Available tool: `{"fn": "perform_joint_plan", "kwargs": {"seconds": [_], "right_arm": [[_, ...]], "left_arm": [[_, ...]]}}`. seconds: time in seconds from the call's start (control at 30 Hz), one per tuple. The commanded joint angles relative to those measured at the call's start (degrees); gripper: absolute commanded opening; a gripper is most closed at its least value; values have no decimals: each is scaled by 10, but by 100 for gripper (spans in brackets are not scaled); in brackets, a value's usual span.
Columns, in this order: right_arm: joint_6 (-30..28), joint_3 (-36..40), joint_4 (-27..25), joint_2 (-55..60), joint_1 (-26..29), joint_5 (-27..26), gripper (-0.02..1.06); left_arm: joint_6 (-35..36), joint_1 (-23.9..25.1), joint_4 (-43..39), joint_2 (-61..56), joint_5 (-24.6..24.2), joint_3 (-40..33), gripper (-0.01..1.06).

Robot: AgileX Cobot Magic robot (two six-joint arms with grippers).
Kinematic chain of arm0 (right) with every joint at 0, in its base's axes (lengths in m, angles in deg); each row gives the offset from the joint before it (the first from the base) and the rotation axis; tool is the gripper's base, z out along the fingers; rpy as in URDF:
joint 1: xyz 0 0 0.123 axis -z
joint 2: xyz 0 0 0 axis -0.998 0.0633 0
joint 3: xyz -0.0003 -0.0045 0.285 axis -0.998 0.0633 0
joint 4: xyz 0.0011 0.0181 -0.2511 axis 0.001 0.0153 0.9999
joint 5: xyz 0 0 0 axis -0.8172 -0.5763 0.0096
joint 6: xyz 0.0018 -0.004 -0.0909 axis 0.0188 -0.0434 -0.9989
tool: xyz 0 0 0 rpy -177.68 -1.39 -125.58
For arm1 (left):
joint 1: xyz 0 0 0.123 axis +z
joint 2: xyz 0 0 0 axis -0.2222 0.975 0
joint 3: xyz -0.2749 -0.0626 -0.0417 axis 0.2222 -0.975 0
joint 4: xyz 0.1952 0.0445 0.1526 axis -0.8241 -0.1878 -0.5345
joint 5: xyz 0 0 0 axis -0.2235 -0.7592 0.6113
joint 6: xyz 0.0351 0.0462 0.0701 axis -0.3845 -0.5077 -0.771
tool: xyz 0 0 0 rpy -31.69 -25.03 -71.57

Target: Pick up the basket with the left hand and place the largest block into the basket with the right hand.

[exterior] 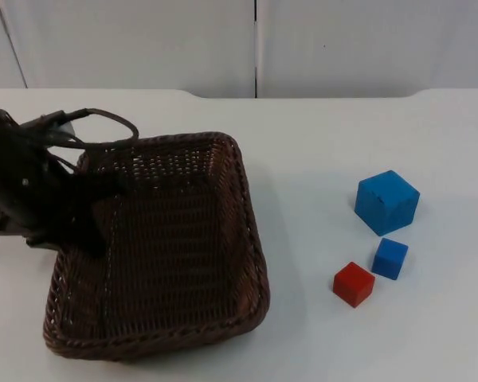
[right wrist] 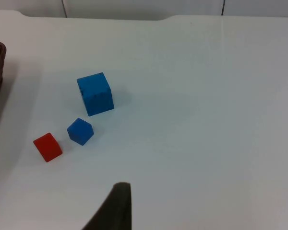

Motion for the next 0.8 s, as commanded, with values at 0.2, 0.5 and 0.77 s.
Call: {"fn": "perform_joint_plan", "kwargs": {"seconds": [0.2,0.5,0.77], "right_arm": [[-3,4,0,-3,5,-4,105],[-3,4,0,-3,5,-4,105],[-3,4,0,-3,5,-4,105]], "left_arm": [[0,-2,6,-76,-41,2,0],[-2,-2,-22,-174,-117,2,0],[-2,-2,-19,-212,-208,2,0]]}}
